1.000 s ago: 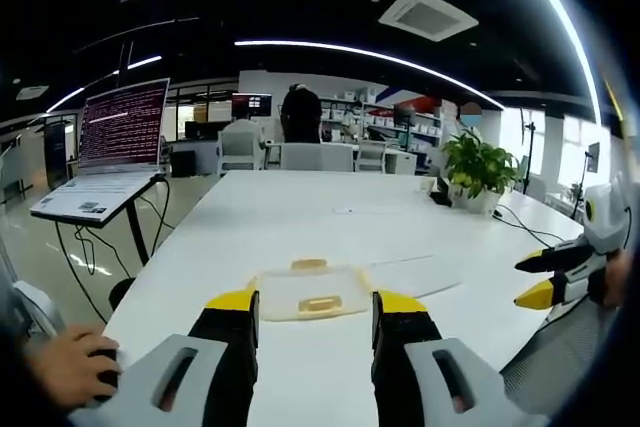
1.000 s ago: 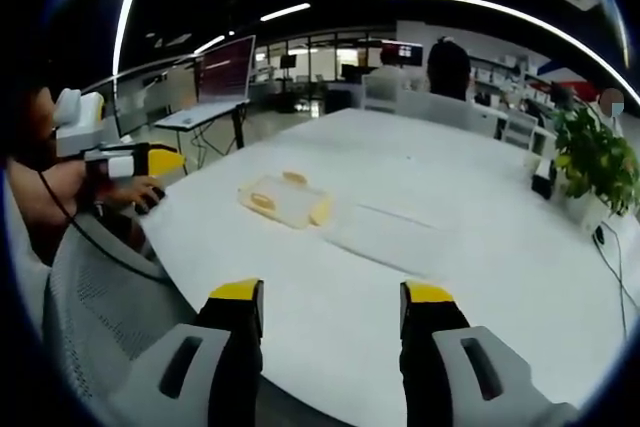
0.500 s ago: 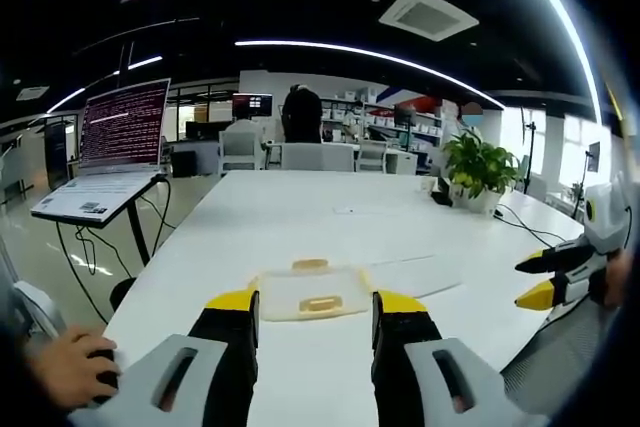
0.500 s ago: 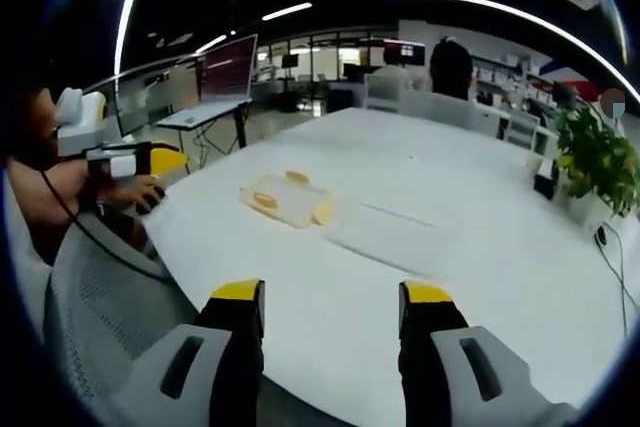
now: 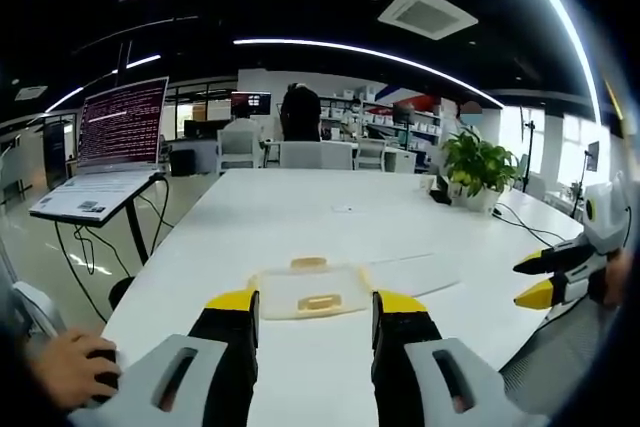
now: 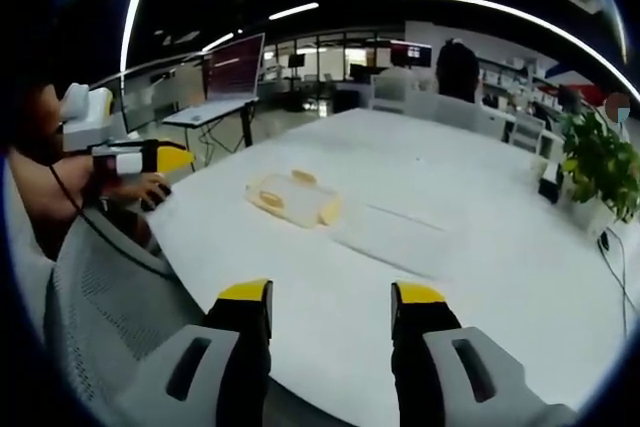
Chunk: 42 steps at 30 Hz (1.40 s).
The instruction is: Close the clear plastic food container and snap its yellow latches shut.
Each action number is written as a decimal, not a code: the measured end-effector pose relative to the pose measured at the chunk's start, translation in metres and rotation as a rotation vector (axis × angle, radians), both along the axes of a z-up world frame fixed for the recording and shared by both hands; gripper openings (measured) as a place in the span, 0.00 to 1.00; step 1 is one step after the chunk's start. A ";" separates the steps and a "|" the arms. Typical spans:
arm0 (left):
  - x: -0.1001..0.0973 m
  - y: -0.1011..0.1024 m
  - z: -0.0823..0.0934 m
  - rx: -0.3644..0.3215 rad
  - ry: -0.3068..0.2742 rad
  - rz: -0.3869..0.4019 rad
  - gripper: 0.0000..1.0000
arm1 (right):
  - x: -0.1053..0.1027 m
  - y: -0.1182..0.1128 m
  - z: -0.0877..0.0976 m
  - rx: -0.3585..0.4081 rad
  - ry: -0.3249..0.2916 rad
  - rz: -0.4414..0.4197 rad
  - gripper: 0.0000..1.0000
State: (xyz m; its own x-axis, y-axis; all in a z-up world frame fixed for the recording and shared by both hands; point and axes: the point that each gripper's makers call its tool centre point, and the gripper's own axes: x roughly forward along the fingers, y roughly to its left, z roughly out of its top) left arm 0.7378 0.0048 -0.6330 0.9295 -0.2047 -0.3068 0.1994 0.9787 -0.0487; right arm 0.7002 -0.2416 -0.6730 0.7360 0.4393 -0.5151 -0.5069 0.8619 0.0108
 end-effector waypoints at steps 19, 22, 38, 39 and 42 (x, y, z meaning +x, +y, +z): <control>0.002 0.000 0.001 0.003 -0.003 0.003 0.39 | 0.001 0.003 0.002 0.003 -0.010 0.021 0.42; 0.002 0.000 0.001 0.003 -0.004 0.004 0.39 | 0.001 0.004 0.002 0.003 -0.007 0.024 0.42; 0.002 0.002 0.002 -0.019 0.003 0.009 0.39 | 0.001 0.004 0.002 0.006 -0.005 0.022 0.42; 0.003 0.002 0.002 -0.024 0.004 0.008 0.40 | 0.002 0.005 0.003 0.012 -0.006 0.024 0.43; 0.004 0.002 -0.004 -0.079 0.053 -0.009 0.41 | 0.003 0.008 0.001 0.026 0.013 0.035 0.43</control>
